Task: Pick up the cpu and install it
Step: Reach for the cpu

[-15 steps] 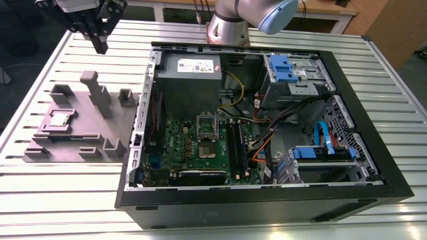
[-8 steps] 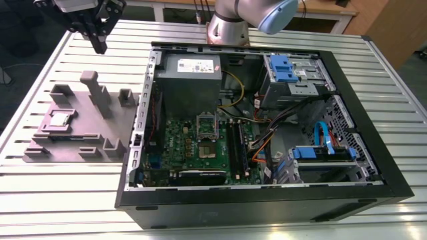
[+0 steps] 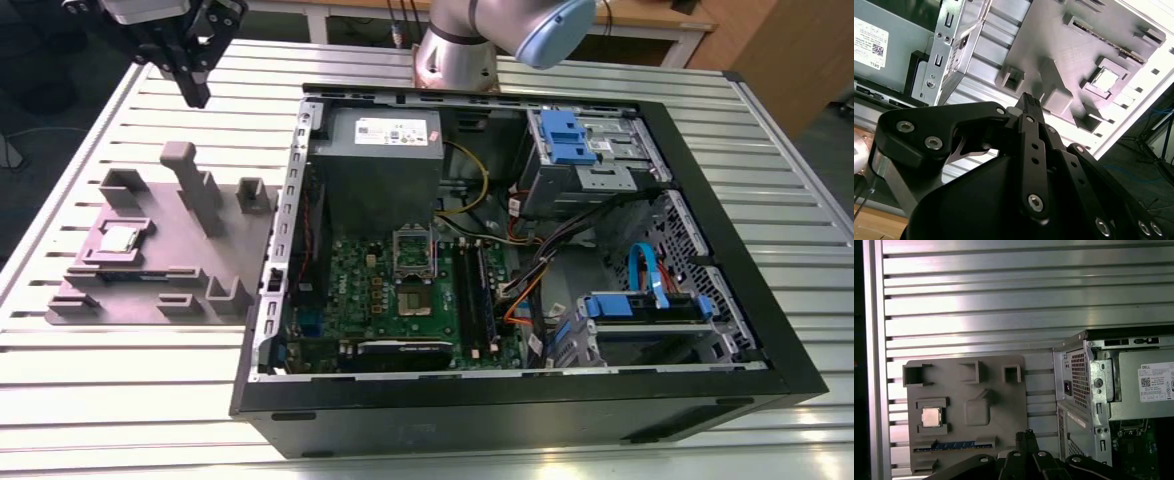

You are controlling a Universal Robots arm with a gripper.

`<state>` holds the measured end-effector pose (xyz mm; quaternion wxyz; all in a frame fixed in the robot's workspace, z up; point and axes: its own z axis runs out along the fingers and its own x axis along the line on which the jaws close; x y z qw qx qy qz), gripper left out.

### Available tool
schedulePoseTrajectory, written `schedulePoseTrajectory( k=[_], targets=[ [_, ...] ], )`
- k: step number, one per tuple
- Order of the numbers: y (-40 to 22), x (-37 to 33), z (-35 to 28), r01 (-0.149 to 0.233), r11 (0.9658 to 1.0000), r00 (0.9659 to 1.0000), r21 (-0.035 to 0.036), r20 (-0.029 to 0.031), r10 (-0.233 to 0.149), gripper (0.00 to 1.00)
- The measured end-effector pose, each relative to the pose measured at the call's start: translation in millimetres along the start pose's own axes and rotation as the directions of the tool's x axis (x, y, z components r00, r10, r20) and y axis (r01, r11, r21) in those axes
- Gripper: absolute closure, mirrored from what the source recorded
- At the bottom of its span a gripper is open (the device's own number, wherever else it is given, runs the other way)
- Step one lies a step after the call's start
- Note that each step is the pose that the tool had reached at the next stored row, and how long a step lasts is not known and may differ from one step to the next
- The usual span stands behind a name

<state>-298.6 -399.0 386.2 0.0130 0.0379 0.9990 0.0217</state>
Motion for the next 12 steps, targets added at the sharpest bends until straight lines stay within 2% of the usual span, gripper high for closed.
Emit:
schedulePoseTrajectory(
  k=[12],
  targets=[
    [-0.3,3.8,-0.1,0.0,1.0,1.0,0.0,0.0,0.0,0.89]
  ],
)
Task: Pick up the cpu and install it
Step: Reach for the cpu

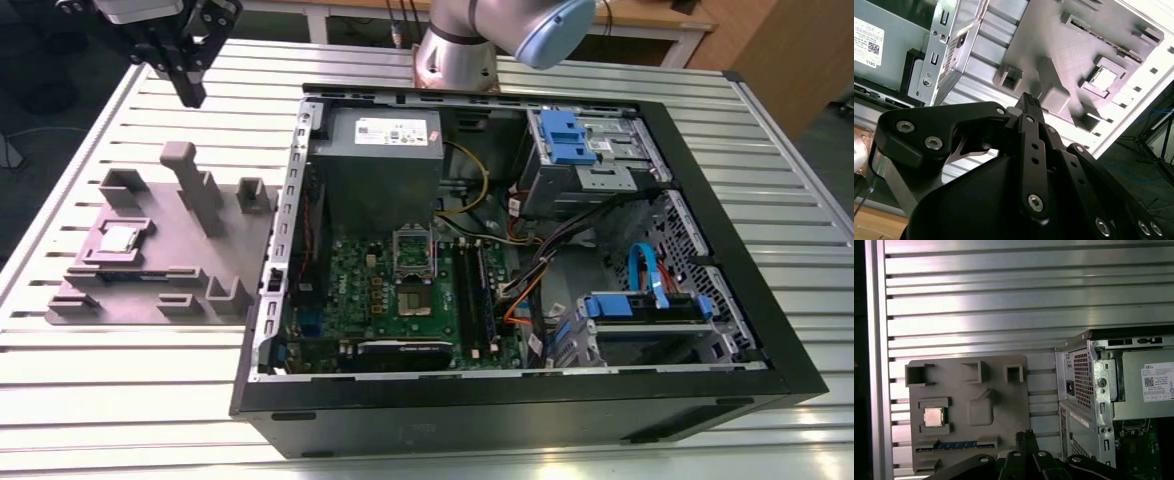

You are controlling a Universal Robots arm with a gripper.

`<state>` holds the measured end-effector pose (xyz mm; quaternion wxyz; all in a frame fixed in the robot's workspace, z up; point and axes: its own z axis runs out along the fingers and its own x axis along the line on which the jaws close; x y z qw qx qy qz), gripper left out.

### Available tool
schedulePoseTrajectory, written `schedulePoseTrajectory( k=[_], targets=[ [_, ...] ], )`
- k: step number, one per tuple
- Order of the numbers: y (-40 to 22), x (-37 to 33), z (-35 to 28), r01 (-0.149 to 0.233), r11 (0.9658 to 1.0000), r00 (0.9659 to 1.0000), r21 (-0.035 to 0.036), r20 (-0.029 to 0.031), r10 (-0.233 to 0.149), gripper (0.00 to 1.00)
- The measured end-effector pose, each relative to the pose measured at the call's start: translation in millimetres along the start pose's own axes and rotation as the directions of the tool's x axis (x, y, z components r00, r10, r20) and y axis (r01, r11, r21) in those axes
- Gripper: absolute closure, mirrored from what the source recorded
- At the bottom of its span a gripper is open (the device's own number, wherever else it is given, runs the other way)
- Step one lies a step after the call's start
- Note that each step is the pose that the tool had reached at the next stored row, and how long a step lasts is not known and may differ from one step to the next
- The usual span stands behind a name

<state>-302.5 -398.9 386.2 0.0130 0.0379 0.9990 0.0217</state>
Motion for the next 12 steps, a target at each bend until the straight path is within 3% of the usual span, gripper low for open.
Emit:
schedulePoseTrajectory(
  k=[12],
  targets=[
    [-0.3,3.9,-0.1,0.0,1.0,1.0,0.0,0.0,0.0,0.89]
  ],
)
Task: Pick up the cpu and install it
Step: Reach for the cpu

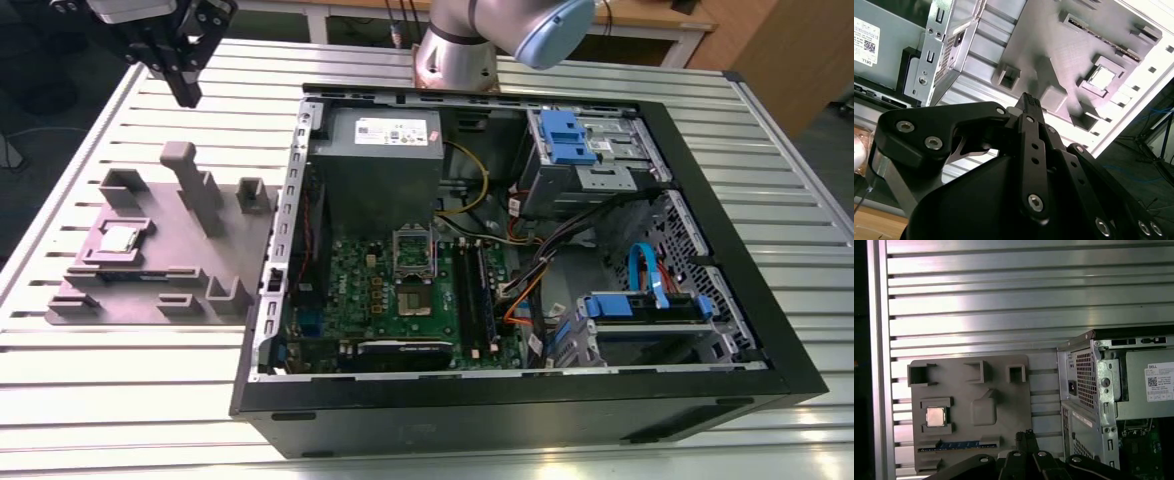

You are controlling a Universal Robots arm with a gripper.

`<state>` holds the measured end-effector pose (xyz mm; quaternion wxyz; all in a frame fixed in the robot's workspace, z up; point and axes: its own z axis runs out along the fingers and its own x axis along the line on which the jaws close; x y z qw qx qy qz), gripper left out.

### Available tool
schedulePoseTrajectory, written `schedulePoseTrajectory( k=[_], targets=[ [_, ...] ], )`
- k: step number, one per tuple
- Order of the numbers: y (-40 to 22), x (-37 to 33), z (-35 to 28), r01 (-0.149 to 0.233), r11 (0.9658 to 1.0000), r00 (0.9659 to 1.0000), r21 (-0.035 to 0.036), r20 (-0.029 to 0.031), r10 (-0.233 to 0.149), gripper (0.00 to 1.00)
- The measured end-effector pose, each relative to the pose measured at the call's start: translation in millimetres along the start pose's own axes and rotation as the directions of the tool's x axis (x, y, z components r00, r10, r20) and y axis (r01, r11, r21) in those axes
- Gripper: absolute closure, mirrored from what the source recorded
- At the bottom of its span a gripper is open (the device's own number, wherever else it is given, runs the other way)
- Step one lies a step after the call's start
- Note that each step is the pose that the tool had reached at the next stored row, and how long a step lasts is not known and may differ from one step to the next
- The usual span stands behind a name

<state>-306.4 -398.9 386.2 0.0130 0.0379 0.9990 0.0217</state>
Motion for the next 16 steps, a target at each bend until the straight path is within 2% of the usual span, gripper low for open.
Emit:
schedulePoseTrajectory(
  k=[16],
  targets=[
    [-0.3,3.8,-0.1,0.0,1.0,1.0,0.0,0.0,0.0,0.89]
  ],
)
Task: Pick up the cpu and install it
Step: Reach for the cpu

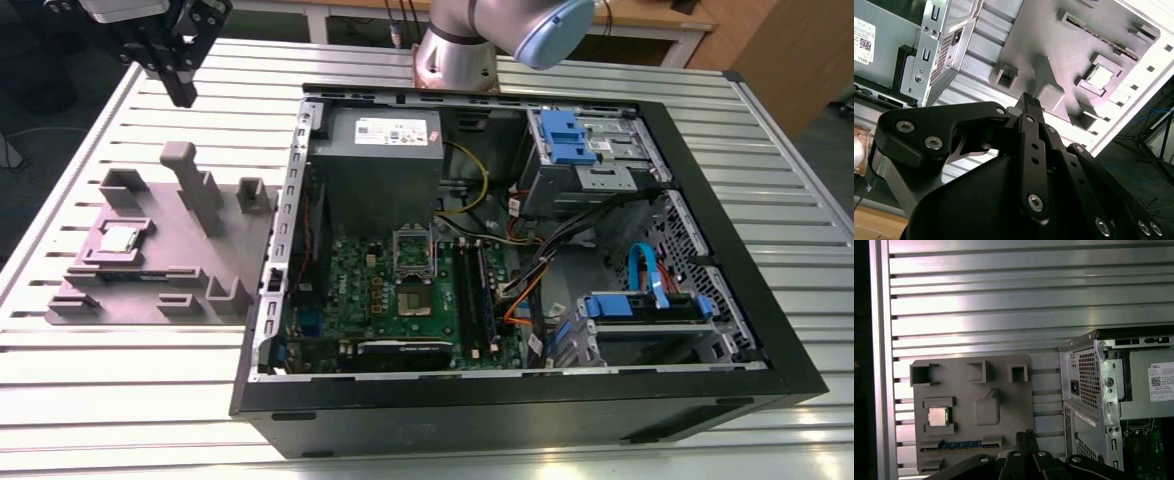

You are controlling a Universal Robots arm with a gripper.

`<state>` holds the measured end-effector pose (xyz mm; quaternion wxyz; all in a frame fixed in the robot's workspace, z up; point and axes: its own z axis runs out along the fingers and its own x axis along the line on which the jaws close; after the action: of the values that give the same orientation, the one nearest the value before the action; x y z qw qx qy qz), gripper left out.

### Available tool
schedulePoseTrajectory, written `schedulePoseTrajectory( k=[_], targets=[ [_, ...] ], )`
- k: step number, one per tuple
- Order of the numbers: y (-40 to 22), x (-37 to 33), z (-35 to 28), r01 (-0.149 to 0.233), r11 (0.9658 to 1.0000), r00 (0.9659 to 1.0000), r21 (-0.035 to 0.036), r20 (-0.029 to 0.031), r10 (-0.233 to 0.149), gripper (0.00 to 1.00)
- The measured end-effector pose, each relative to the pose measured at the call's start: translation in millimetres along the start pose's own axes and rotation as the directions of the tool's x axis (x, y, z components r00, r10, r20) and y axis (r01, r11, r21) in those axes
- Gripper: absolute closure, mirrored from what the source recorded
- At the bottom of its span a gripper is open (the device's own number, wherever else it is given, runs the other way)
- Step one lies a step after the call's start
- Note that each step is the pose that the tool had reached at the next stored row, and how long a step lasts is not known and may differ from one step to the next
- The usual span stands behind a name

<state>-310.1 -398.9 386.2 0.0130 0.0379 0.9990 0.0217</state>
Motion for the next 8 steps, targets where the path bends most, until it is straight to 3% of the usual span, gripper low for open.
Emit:
schedulePoseTrajectory(
  k=[8],
  targets=[
    [-0.2,1.9,-0.1,0.0,1.0,1.0,0.0,0.0,0.0,0.89]
  ],
)
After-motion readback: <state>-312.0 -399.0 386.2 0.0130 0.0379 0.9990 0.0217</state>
